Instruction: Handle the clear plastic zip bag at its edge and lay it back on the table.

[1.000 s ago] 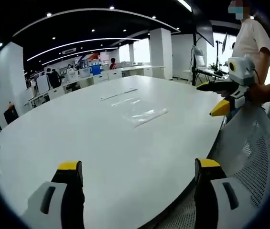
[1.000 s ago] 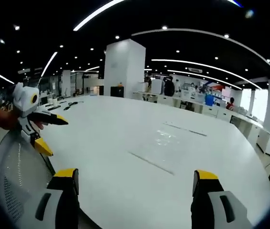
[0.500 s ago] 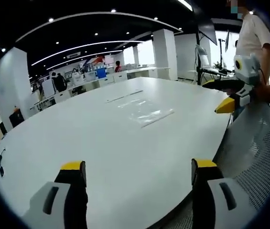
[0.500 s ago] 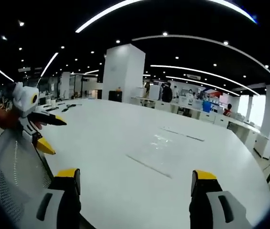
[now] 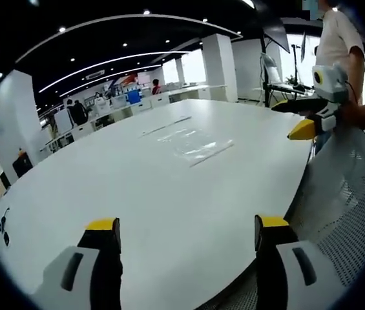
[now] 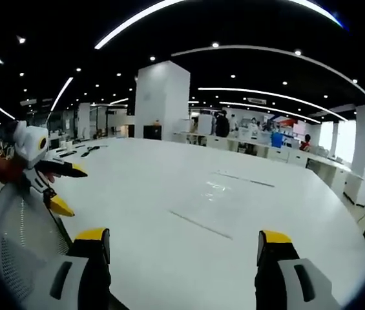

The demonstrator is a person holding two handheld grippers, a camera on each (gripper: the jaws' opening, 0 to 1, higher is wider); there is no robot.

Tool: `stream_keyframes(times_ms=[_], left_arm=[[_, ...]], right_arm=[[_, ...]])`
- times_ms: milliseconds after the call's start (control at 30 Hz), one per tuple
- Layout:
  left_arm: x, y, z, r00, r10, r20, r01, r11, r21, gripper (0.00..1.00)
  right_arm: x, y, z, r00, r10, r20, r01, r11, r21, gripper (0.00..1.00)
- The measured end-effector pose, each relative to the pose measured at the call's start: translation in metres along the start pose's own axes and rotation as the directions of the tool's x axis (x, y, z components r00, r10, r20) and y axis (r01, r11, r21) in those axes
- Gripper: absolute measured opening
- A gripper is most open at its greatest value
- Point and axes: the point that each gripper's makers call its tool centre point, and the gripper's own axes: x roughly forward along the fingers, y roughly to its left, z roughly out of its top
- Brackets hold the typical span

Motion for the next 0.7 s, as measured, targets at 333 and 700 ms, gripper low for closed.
stream_keyframes(times_ms=[333, 700], left_arm=[[0.001, -0.002, -0.002, 1.0, -0.014, -0.011, 0.014, 1.0, 0.01, 0.89], [0.001, -0.001, 0.0, 1.0, -0.004, -0.004, 0.004, 1.0, 0.009, 0.89]], right_arm=[[-0.003, -0.013, -0.002, 0.998, -0.056, -0.004, 0.056, 0.998, 0.037, 0.94], [-0.002, -0.004, -0.02, 0.994, -0.021, -0.103, 0.022, 1.0, 0.009, 0.9]])
